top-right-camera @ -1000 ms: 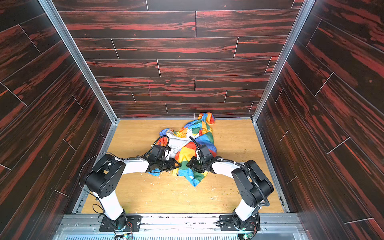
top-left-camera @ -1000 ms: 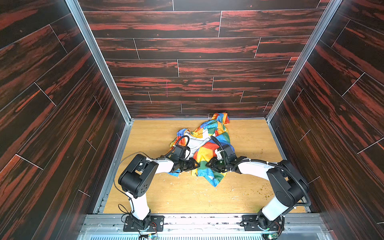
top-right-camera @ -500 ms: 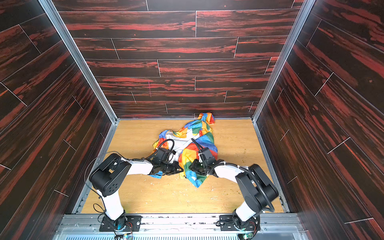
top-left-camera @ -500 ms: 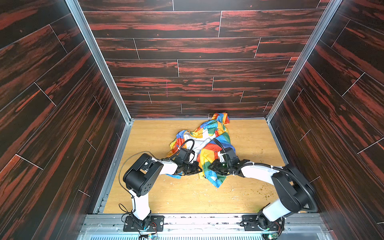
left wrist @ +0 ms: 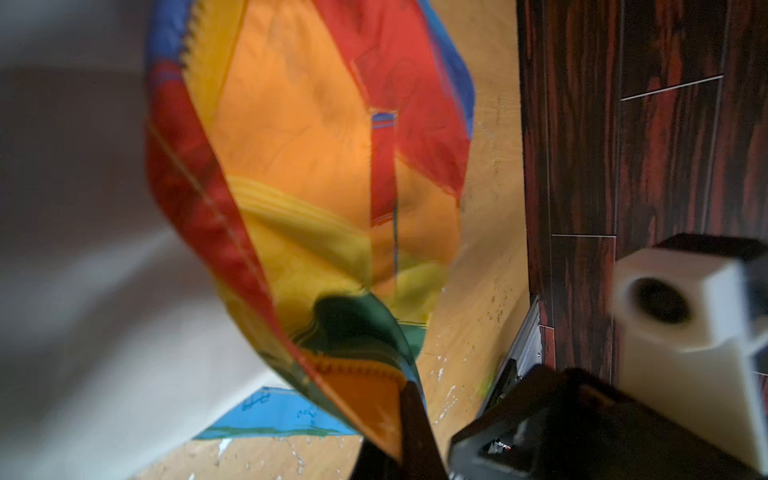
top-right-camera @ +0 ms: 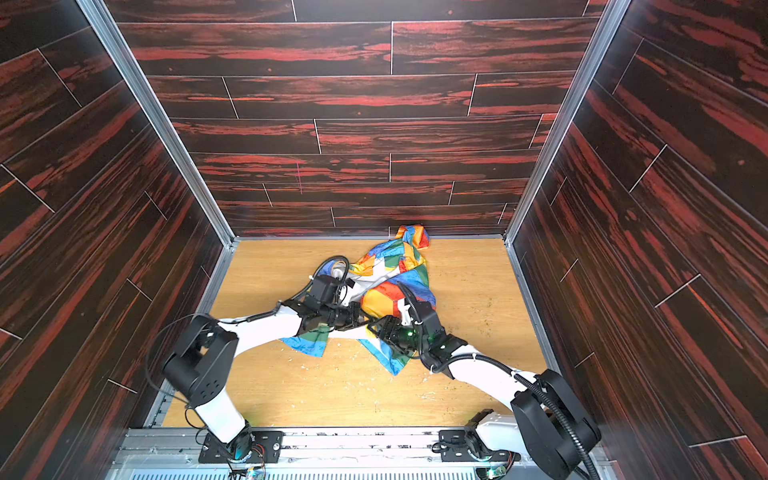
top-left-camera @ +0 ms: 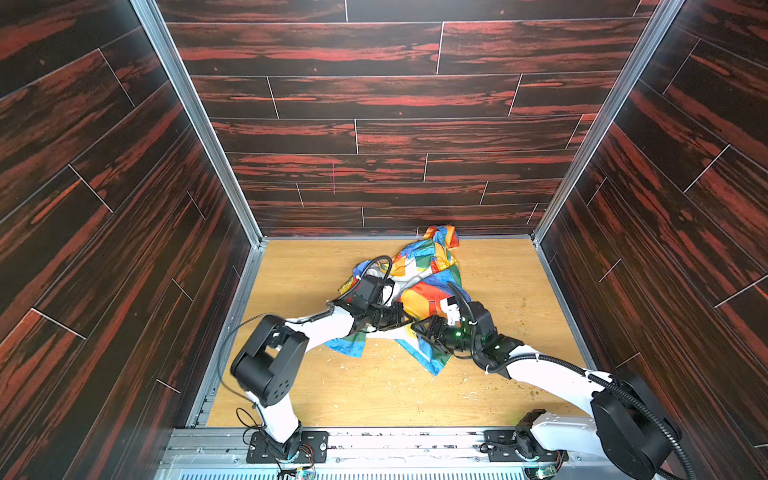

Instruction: Zip up the jacket

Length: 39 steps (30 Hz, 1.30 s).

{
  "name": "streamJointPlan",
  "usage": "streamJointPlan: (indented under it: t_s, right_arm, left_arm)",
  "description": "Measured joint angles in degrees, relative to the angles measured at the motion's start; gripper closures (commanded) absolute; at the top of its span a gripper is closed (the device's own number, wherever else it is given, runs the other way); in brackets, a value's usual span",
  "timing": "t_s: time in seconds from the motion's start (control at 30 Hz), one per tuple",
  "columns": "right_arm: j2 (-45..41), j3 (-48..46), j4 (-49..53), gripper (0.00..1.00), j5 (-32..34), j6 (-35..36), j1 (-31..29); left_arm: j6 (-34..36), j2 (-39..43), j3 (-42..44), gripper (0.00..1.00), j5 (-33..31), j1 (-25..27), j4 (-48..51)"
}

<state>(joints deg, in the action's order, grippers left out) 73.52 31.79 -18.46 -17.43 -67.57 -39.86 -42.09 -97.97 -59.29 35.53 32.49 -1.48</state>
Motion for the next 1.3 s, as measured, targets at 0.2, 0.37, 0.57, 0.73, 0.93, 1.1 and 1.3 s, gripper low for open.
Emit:
streamJointPlan:
  t_s: [0.2,0.37,0.57,0.73,0.93,1.1,1.3]
  right_arm:
    - [2.9,-5.1,-16.8,0.22,2.4,-10.9,-6.9]
    - [4.9,-8.2,-25.8,0.19,6.9,-16.4,-9.3]
    - [9.1,-10.8,-40.3,0.17,11.8,-20.1,-10.1]
    - [14.0,-14.8,-51.0,0.19,15.6,-22.0,-10.1]
    - [16.5,-16.9,-59.1,0.28,16.7,-22.3,-8.3]
    - [16.5,-16.4,-62.6,0.39,15.7,-20.8,-6.8]
    - [16.5,-16.4,-63.1,0.42,13.8,-18.7,-5.5]
  left_arm:
    - [0.7,6.6,-0.9,1.0,-1.4,0.0,6.7]
    - [-1.3,7.8,-0.1,1.0,-1.6,0.0,6.9]
    - [-4.9,8.3,2.6,1.0,-1.2,0.0,5.1]
    - [-6.9,10.7,4.0,1.0,-0.7,0.0,3.9]
    - [-7.9,11.5,4.2,1.0,-0.1,0.0,3.0]
    - [-8.4,11.5,5.0,1.0,0.1,0.0,2.9]
    - [-8.4,11.5,5.0,1.0,0.1,0.0,3.4]
